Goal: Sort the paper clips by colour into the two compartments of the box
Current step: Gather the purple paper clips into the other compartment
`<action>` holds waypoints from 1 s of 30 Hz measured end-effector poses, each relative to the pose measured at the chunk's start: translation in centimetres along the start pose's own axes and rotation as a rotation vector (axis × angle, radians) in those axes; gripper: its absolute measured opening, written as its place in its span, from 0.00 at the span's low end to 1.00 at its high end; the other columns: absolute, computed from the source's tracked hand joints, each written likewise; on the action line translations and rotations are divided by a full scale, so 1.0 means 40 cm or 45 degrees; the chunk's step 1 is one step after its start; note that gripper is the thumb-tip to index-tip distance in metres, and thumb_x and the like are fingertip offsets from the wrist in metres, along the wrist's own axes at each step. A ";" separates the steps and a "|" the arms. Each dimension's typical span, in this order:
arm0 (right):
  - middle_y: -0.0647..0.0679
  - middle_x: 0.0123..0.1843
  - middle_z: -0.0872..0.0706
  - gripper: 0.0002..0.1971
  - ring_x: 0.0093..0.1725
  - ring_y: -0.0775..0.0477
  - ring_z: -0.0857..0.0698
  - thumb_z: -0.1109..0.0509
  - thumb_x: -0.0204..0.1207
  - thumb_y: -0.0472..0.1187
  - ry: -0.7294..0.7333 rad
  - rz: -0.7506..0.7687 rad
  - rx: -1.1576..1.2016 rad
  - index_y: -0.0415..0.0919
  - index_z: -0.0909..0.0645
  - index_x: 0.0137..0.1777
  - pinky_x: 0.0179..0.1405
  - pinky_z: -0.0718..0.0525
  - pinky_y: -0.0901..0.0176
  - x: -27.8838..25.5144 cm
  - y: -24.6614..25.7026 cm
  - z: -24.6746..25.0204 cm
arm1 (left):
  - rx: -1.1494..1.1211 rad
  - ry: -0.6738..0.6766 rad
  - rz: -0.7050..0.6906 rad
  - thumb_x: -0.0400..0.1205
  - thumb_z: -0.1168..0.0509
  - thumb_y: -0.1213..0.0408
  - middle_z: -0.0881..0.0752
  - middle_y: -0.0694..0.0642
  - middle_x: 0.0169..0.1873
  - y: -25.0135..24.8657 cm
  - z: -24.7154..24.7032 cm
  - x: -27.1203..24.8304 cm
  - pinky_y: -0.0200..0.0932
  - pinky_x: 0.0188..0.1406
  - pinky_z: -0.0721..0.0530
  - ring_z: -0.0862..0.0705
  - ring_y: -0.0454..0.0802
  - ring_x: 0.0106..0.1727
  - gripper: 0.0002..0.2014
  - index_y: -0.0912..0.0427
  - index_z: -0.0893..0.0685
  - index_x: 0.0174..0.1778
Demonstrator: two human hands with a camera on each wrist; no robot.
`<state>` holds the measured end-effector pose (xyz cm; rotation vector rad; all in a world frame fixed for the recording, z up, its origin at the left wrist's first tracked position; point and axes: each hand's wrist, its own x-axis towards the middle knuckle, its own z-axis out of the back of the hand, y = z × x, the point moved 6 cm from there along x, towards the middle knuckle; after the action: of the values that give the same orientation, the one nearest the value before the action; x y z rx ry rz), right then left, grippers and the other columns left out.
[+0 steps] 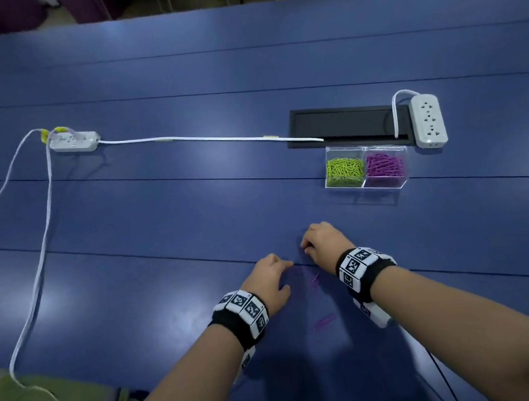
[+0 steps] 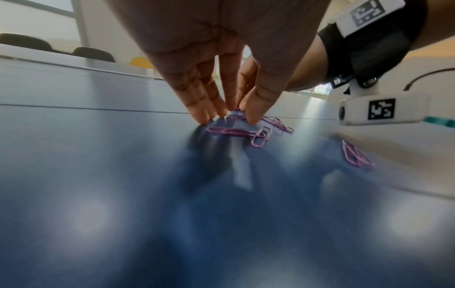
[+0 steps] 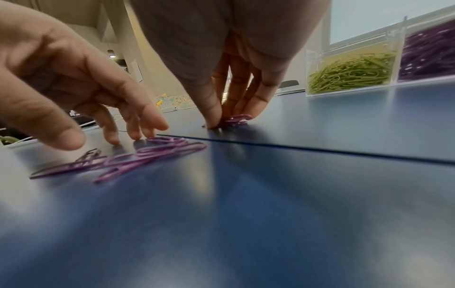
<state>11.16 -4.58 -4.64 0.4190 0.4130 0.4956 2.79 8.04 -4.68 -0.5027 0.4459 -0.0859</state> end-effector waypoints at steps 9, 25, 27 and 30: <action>0.34 0.60 0.24 0.13 0.61 0.37 0.26 0.43 0.77 0.27 0.026 -0.008 -0.280 0.31 0.25 0.59 0.62 0.25 0.47 -0.024 0.026 -0.022 | 0.265 0.071 -0.020 0.84 0.38 0.59 0.29 0.55 0.66 -0.025 -0.013 0.008 0.50 0.62 0.22 0.31 0.52 0.70 0.26 0.54 0.34 0.79; 0.42 0.64 0.25 0.22 0.62 0.41 0.27 0.37 0.70 0.27 0.068 -0.132 -0.213 0.38 0.30 0.65 0.65 0.31 0.56 -0.026 -0.002 -0.012 | 0.181 0.013 0.051 0.85 0.43 0.64 0.25 0.58 0.58 -0.049 -0.020 0.049 0.48 0.59 0.25 0.26 0.56 0.60 0.08 0.61 0.24 0.56; 0.41 0.64 0.27 0.22 0.63 0.40 0.28 0.37 0.70 0.26 0.068 -0.154 -0.126 0.38 0.29 0.65 0.64 0.30 0.55 -0.027 -0.010 -0.008 | 0.056 0.003 0.097 0.84 0.43 0.65 0.21 0.58 0.54 -0.043 -0.008 0.038 0.49 0.54 0.24 0.23 0.57 0.55 0.05 0.61 0.25 0.53; 0.41 0.62 0.29 0.15 0.59 0.40 0.23 0.42 0.77 0.27 0.017 -0.254 0.134 0.38 0.25 0.61 0.59 0.27 0.57 -0.029 -0.044 0.026 | -0.248 -0.111 0.161 0.83 0.39 0.66 0.20 0.51 0.42 -0.010 0.011 0.011 0.43 0.48 0.20 0.21 0.50 0.43 0.02 0.58 0.23 0.50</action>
<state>11.39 -6.90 -4.29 0.4710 0.4897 0.2837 3.41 7.79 -4.32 -0.6655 0.4012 0.1019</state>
